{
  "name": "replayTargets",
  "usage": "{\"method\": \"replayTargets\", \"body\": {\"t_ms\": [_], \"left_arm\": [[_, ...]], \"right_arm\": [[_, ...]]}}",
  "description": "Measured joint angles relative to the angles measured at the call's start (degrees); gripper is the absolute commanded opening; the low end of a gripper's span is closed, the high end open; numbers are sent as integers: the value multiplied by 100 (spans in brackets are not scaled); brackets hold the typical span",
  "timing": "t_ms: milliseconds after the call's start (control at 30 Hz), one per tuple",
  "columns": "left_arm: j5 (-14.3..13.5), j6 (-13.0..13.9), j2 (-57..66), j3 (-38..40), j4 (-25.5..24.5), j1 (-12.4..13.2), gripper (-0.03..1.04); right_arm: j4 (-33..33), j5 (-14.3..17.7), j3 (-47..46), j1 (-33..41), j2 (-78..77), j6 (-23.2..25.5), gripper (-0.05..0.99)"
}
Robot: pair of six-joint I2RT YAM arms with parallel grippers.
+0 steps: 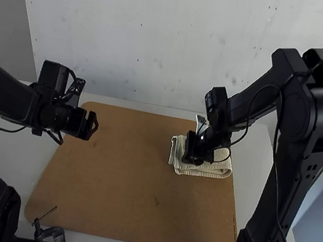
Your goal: Fold the towel.
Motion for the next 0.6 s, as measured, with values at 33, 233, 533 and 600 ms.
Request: {"method": "replayTargets", "body": {"t_ms": [33,233,533,600], "left_arm": [[0,0,2,0,0,0,98],[0,0,2,-2,2,0,98],[0,0,2,0,2,0,98],[0,0,2,0,4,0,98]], "right_arm": [[-2,0,-28,17,0,7,2],[120,-13,-48,-542,-109,2,2],[87,-44,68,-951,-426,2,2],[109,-44,68,-944,-396,0,2]]}}
